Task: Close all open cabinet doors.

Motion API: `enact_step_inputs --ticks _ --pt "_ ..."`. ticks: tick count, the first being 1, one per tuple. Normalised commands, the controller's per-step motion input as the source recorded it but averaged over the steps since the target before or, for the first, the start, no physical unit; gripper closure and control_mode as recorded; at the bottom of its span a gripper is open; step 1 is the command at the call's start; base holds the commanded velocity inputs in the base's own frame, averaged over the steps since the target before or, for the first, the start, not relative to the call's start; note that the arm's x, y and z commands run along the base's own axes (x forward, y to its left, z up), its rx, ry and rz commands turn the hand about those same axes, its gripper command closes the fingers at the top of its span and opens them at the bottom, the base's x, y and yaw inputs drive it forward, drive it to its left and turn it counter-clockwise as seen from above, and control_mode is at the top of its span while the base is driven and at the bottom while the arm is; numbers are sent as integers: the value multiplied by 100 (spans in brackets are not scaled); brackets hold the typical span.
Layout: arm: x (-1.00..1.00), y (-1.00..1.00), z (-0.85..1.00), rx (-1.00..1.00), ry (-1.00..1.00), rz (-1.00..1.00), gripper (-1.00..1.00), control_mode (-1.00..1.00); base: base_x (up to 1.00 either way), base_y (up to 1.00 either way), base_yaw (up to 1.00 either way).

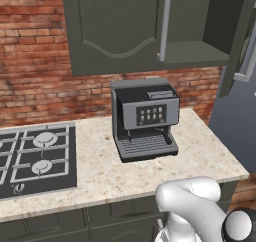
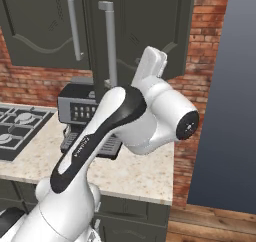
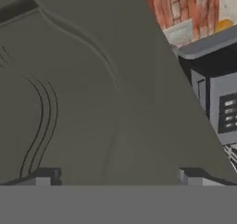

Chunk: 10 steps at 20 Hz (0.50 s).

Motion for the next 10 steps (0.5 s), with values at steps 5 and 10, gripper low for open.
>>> enact_step_inputs --ticks 5,10 --pt "44 18 0 -1 -24 26 -100 -100 0 0 0" --pt "42 21 0 0 -22 21 -100 -100 0 0 0"
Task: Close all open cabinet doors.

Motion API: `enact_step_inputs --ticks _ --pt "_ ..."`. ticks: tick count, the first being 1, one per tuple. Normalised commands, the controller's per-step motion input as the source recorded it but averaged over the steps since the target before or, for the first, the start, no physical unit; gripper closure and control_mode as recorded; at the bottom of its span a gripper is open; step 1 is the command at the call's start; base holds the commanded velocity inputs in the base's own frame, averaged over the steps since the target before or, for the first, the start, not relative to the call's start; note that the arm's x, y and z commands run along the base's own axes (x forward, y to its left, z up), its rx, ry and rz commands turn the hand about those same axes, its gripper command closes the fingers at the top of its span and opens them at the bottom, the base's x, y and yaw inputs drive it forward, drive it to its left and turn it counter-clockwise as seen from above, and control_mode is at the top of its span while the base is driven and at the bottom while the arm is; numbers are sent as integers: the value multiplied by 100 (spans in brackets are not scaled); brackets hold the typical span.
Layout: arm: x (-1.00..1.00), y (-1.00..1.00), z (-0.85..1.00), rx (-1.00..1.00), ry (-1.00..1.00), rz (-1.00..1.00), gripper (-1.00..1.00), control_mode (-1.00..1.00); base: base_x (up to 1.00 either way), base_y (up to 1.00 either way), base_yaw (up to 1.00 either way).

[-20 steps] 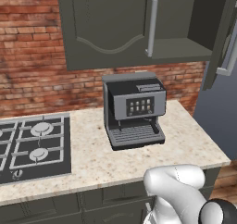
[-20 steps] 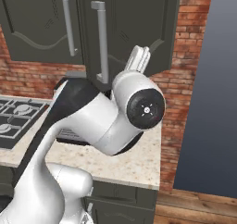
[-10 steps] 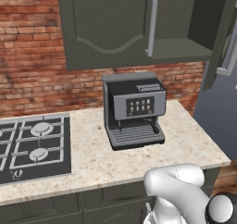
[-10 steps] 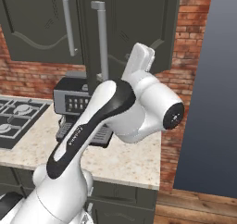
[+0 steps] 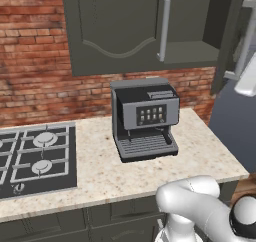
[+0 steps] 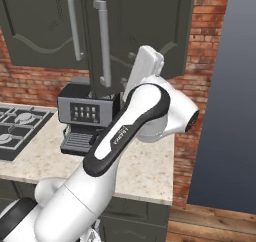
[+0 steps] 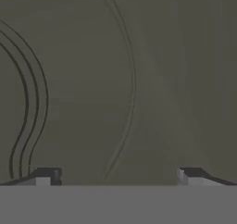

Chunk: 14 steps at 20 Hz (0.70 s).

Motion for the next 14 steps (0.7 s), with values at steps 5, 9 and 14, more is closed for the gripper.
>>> enact_step_inputs --ticks 5,9,14 --pt "37 24 0 -6 -19 16 -100 -100 0 0 0" --pt "32 31 1 -20 -15 3 -100 -100 0 0 0" --pt "33 31 1 -31 -8 0 -100 -100 0 0 0"
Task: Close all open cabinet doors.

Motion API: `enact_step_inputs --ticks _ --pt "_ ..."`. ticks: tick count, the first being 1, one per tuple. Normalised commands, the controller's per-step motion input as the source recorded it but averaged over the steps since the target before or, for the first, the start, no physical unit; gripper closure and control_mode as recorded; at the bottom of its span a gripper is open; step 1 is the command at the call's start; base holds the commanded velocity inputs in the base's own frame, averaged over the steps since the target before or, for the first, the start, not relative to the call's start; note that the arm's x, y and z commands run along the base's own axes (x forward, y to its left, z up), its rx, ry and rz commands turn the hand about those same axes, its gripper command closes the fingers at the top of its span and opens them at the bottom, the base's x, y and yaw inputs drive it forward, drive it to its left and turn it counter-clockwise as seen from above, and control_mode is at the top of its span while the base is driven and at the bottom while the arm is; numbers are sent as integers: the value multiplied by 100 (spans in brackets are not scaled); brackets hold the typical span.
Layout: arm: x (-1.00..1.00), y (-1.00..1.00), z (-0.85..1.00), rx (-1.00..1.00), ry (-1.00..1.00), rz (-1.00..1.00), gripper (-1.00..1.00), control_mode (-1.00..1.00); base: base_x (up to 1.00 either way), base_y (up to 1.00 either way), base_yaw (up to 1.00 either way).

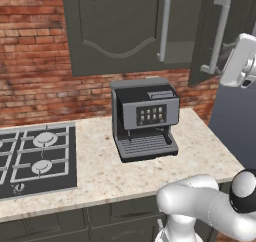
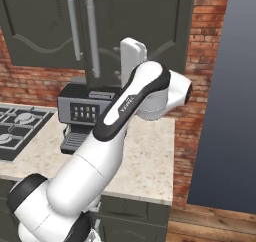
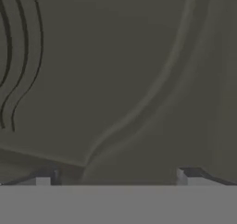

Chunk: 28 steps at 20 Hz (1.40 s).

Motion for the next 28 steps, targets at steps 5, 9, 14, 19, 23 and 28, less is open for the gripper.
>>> enact_step_inputs --ticks 5,9,14,19,23,28 --pt "46 32 0 -20 -7 0 -100 -100 0 0 0" --pt "49 32 0 -16 -5 -6 -100 -100 0 0 0" --pt "50 28 0 -15 -2 -8 -100 -100 0 0 0" --pt "58 20 0 -11 0 -13 -100 -100 0 0 0" --pt "59 9 0 -7 0 -20 -100 -100 0 0 0" --pt "63 10 0 -4 0 -23 -100 -100 0 0 0"
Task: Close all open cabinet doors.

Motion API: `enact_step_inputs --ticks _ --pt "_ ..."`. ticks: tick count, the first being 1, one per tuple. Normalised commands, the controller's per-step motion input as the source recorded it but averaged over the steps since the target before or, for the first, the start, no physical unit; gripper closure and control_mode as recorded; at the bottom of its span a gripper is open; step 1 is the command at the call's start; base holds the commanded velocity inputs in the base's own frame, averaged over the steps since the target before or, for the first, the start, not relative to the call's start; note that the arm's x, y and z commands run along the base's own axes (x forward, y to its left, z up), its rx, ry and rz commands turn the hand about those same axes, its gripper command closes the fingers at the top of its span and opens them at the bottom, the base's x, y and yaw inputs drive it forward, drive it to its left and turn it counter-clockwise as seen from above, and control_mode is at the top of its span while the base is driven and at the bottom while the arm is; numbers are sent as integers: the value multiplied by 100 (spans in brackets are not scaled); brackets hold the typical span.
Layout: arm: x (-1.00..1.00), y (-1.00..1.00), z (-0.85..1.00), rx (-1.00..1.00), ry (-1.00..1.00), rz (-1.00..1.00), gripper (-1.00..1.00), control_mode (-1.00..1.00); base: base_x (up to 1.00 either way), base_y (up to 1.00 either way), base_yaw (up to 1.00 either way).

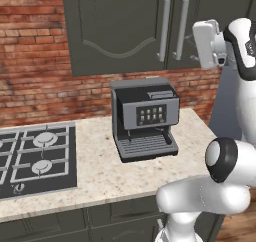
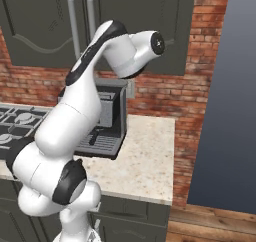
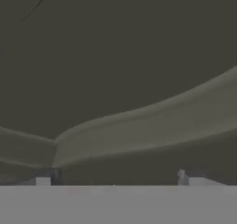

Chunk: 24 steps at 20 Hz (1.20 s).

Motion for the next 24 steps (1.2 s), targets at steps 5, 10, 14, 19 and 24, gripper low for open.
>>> enact_step_inputs --ticks 5,10,14,19,24 --pt "49 1 0 -1 2 -21 -100 -100 0 0 0" --pt "-14 -29 0 0 1 -12 -100 -100 0 0 0" --pt "-39 -24 0 0 -4 -11 -100 -100 0 0 0" --pt "-47 -12 0 0 -10 -14 -100 -100 0 0 0" --pt "-52 0 0 0 -12 -15 -100 -100 0 0 0"
